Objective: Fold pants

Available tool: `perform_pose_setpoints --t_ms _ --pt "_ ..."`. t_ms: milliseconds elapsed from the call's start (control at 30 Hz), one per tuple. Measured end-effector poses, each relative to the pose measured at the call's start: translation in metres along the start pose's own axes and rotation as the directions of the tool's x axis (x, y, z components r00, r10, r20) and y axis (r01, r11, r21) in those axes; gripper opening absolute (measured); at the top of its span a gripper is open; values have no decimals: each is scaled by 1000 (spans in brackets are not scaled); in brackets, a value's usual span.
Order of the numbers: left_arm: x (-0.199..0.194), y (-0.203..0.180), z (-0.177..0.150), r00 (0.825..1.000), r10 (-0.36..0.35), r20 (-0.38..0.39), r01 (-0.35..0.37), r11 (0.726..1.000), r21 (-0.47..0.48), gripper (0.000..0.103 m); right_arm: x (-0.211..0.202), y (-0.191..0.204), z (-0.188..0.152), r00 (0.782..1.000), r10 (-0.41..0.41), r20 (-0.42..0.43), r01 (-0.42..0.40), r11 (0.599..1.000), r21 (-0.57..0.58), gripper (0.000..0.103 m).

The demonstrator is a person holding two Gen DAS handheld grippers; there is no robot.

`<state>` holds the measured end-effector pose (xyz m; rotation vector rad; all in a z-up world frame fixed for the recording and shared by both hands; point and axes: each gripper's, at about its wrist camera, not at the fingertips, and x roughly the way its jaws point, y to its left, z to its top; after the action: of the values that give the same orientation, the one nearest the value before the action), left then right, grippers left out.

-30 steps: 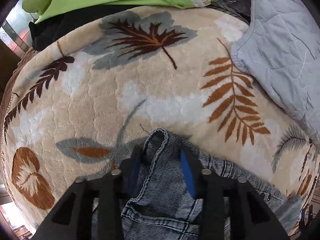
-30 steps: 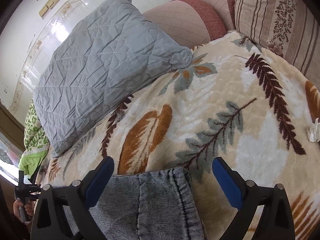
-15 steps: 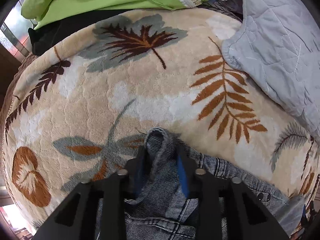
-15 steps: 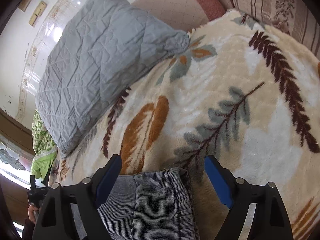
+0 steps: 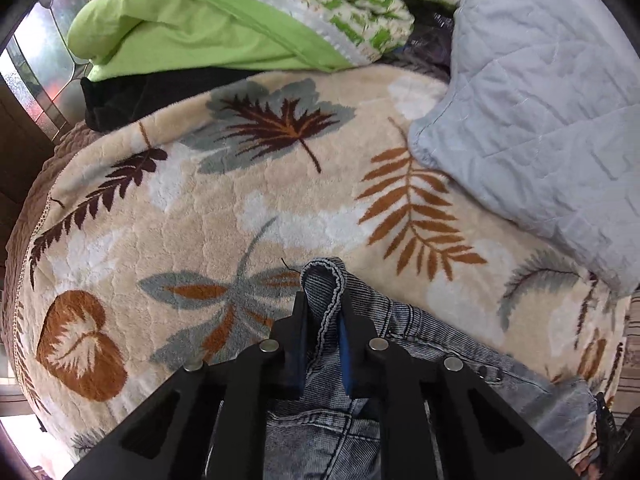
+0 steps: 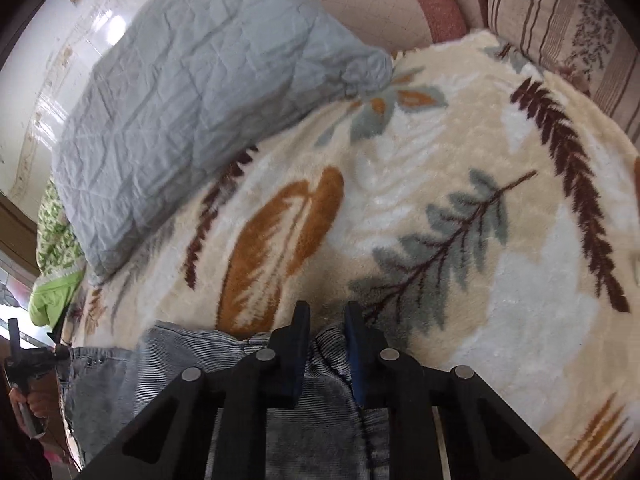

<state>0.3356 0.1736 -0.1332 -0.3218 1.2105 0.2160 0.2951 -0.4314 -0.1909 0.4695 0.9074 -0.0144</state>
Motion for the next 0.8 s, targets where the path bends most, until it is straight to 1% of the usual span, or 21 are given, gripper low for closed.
perform_pose_setpoints --t_ms 133,200,233,333,433,500,533,567,600,633,733,800 --pt "-45 20 -3 997 -66 51 66 998 -2 13 -36 -1 -5 996 51 75 -52 998 18 18" --pt "-64 31 -5 993 -88 73 87 996 5 13 -53 -1 -9 991 80 107 -84 996 32 6" --pt "-69 36 -5 992 -103 76 103 995 12 13 -63 -3 -12 988 95 121 -100 994 36 4" --pt "-97 49 -22 984 -148 102 146 989 20 13 -93 -8 -21 978 133 158 -143 989 50 4" --pt "-118 57 -39 976 -183 117 180 983 43 13 -108 -13 -28 975 162 153 -174 982 68 4" --pt "-131 61 -51 972 -198 126 192 980 53 13 -110 -22 -35 974 157 162 -174 979 101 5" --pt "-136 62 -55 971 -202 128 195 979 62 13 -110 -28 -37 973 166 159 -188 973 134 9" --pt "-141 62 -60 970 -205 132 197 978 73 13 -105 -35 -38 971 185 149 -211 959 187 9" --pt "-145 62 -64 969 -208 135 198 977 83 13 -100 -40 -37 973 193 128 -218 950 223 9" --pt "-148 61 -67 968 -210 135 199 976 93 13 -95 -41 -34 976 187 113 -209 950 233 10" --pt "-154 59 -70 966 -220 135 207 973 106 13 -77 -30 -21 987 141 72 -152 971 182 12" --pt "-155 59 -70 966 -223 132 211 972 100 13 -58 -26 -13 988 152 39 -157 972 174 12"
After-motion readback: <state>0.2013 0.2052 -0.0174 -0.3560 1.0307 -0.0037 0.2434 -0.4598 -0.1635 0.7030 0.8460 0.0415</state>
